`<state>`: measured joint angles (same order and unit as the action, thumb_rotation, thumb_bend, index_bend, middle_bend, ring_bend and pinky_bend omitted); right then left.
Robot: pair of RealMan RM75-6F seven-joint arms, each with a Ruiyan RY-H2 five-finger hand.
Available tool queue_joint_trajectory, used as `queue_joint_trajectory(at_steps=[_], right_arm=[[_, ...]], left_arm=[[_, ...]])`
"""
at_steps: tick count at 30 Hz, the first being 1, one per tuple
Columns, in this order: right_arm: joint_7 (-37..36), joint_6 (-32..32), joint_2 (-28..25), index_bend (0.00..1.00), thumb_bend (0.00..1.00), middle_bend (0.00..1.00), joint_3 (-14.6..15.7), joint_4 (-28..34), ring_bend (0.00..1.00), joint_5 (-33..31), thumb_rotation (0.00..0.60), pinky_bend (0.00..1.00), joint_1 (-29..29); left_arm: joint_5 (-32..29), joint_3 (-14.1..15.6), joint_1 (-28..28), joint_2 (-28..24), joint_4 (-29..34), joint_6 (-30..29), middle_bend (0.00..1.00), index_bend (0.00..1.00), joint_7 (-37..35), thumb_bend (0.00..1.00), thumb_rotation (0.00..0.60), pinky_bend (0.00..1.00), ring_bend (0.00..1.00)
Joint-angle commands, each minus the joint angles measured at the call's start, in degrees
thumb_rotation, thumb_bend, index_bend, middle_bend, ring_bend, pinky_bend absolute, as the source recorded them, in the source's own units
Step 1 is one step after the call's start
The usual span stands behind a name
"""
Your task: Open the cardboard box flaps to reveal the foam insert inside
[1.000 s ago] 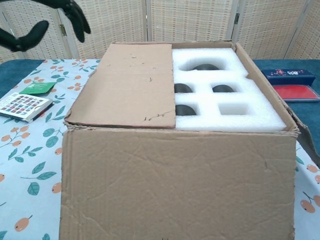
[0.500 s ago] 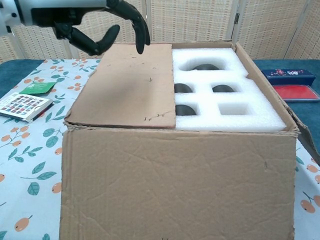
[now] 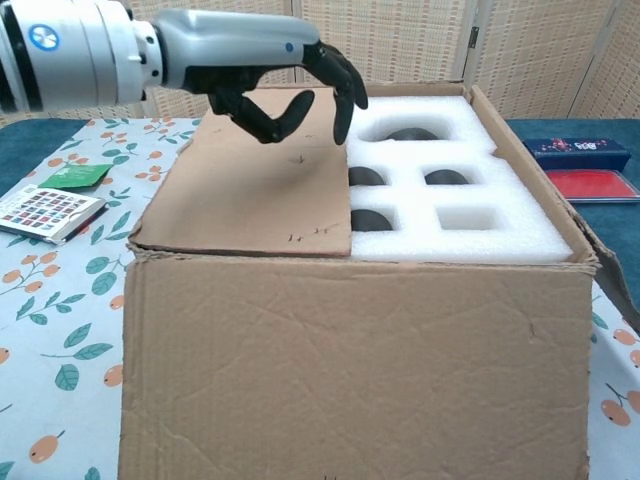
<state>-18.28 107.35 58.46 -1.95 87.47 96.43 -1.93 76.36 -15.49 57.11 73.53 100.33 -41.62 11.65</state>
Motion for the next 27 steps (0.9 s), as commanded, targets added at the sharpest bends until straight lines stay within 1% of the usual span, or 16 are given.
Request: queue_joint_trajectory(at_steps=[1,10,14,19,24,27], right_arm=[[-0.5,-0.1,-0.1,0.28,0.52,0.00,-0.1,-0.2,0.03,-0.3,0.171,0.04,-0.3],[-3.8,0.7,-0.9,0.28,0.52,0.00,-0.5,-1.1,0.03,-1.4,0.170,0.01,-1.7],[-5.2,-0.1,-1.3,0.28,0.52,0.00,-0.7,-1.5,0.03,-2.7,0.173,0.01,-2.2],[-6.3,0.5,-1.8,0.28,0.52,0.01,-0.7,-1.8,0.03,-2.5,0.170,0.01,-3.0],[-7.9,0.6,-2.2,0.28,0.52,0.01,-1.1,-2.3,0.04,-3.3,0.172,0.01,-3.5],[-8.3,-0.1,-2.2,0.28,0.52,0.01,-1.2,-2.4,0.04,-3.5,0.174,0.01,-3.4]], left_arm=[[-1.1,0.0,1.4,1.6,-1.6,0.3,0.20,0.44,0.8,0.90,0.600,0.00,0.06],[-3.9,0.3,4.6,4.2,-4.0,1.3,0.19,0.43,2.8,0.91,0.600,0.00,0.05],[-5.0,0.8,6.2,6.1,-6.1,2.2,0.19,0.43,3.3,0.91,0.600,0.00,0.05],[-5.8,1.2,7.8,8.7,-8.9,2.4,0.19,0.43,4.2,0.91,0.600,0.00,0.05],[-6.8,2.0,8.5,9.8,-11.2,1.7,0.18,0.43,6.1,0.91,0.600,0.00,0.05],[-7.5,2.3,8.5,9.9,-11.4,0.6,0.18,0.43,7.7,0.91,0.600,0.00,0.05]])
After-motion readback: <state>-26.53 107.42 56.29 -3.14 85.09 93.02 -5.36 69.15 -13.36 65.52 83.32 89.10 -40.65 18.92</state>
